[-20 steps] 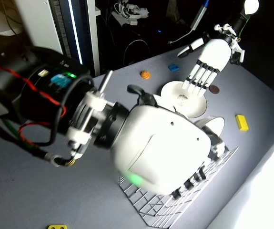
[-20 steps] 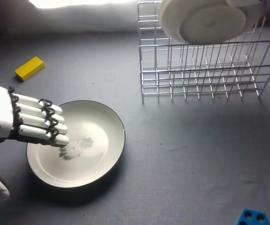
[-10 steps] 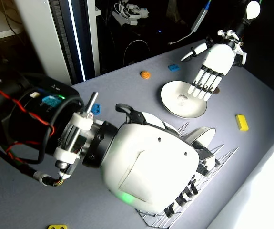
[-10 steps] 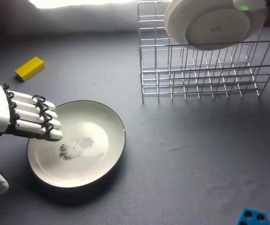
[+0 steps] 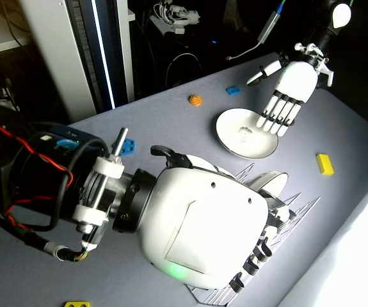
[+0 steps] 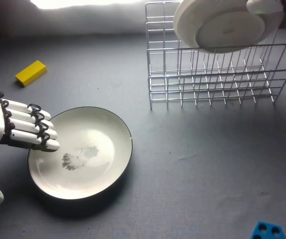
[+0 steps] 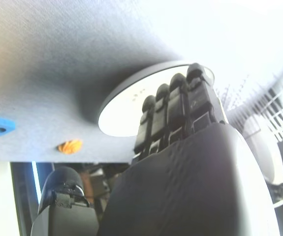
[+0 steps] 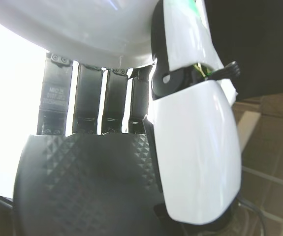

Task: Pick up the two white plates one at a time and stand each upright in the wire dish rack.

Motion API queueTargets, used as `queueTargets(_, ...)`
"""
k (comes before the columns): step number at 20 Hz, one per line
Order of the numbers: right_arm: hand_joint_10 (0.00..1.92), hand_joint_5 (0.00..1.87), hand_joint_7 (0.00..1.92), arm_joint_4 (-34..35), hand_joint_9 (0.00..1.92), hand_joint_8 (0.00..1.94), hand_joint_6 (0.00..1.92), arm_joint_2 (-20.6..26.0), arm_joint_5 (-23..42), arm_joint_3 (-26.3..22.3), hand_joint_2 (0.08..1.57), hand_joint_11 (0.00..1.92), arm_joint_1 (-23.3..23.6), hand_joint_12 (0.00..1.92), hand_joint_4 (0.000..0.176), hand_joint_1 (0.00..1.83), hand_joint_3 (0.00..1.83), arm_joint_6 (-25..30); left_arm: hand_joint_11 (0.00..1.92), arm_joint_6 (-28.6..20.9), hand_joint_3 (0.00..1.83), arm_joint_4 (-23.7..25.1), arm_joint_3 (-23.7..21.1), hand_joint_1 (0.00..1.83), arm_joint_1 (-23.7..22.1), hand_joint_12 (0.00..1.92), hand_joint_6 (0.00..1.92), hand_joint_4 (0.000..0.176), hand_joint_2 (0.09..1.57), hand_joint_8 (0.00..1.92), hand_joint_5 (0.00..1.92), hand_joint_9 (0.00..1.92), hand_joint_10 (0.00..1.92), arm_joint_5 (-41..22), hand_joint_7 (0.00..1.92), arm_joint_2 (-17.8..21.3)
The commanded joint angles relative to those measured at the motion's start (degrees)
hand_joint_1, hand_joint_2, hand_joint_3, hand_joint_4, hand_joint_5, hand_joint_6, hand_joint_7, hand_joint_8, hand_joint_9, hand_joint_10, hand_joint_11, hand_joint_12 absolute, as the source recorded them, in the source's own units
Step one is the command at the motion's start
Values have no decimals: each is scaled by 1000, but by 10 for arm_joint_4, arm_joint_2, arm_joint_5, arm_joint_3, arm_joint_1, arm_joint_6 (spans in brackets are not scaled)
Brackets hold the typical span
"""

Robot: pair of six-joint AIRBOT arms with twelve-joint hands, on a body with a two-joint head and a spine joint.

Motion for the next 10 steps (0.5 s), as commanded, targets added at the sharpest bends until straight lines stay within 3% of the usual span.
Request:
queueTargets(1, 1037, 915, 974, 8, 1032, 942, 1035, -1, 64, 6, 1097, 869, 2, 1108, 0, 1380, 1, 4, 12, -1, 0, -34, 3, 0, -2, 12, 5, 0, 1018, 7, 63, 34, 6, -17, 63, 1)
queueTargets(10, 1051, 902, 975, 8, 1029, 955, 1031, -28, 63, 48, 1099, 866, -20, 1104, 0, 1380, 1, 19, 15, -1, 0, -36, 20, 0, -3, 9, 4, 0, 1025, 6, 62, 28, 6, -17, 57, -4)
